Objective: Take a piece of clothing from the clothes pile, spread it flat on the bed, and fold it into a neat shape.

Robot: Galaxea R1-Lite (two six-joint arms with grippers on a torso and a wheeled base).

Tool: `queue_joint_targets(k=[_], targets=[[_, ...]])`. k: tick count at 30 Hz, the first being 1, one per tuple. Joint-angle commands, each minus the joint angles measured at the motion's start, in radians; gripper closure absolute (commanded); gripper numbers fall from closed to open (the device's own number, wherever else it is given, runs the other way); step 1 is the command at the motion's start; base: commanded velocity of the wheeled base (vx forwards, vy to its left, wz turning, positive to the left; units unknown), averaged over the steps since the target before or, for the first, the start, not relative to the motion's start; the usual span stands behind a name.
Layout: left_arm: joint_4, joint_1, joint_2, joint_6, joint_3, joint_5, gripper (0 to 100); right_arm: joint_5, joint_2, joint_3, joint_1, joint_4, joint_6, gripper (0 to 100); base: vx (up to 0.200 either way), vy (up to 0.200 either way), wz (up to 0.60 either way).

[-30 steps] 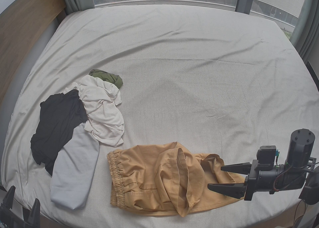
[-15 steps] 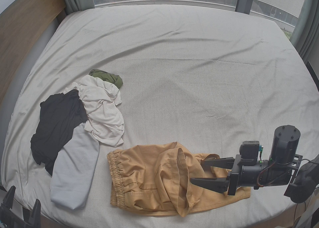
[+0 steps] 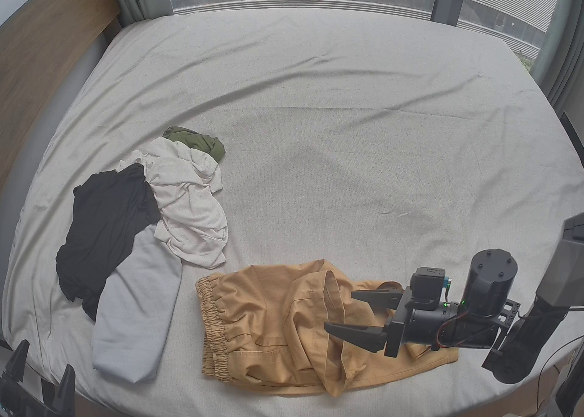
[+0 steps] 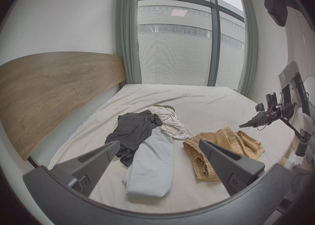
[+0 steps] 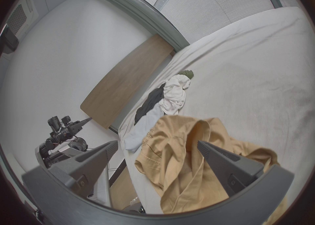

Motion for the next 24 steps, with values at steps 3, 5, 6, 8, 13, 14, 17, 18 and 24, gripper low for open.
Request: queue_joint_targets(k=[3, 5, 6, 8, 13, 14, 17, 18, 24], targets=[[0.0, 0.0, -0.016, -0.002, 0.018, 0.0, 0, -0.011, 0.088, -0.051, 0.002, 0.007, -0.002, 0, 0.0, 0.0, 0.0], [0.0, 0.0, -0.016, -0.002, 0.018, 0.0, 0, -0.011, 0.094, -0.06, 0.002, 0.007, 0.0, 0, 0.0, 0.0, 0.0], [0.0, 0.0, -0.016, -0.004, 0.018, 0.0, 0, -0.011, 0.105, -0.08, 0.002, 0.007, 0.0, 0, 0.0, 0.0, 0.0], [0.0, 0.0, -0.016, -0.004, 0.018, 0.0, 0, -0.012, 0.11, -0.092, 0.002, 0.007, -0.002, 0, 0.0, 0.0, 0.0], [0.0, 0.0, -0.016, -0.004, 0.018, 0.0, 0, -0.014, 0.108, -0.175, 0.002, 0.119, 0.0, 0, 0.0, 0.0, 0.0], [0.0, 0.0, -0.016, -0.004, 0.018, 0.0, 0, -0.016, 0.108, -0.195, 0.002, 0.148, 0.0, 0, 0.0, 0.0, 0.0], [0.0, 0.0, -0.016, -0.005, 0.018, 0.0, 0, -0.017, 0.111, -0.234, 0.011, 0.18, 0.0, 0, 0.0, 0.0, 0.0], [0.0, 0.0, -0.016, -0.005, 0.018, 0.0, 0, -0.017, 0.111, -0.249, 0.017, 0.189, 0.0, 0, 0.0, 0.0, 0.0], [0.0, 0.0, -0.016, -0.004, 0.018, 0.0, 0, -0.048, 0.11, -0.313, 0.037, 0.261, 0.0, 0, 0.0, 0.0, 0.0]])
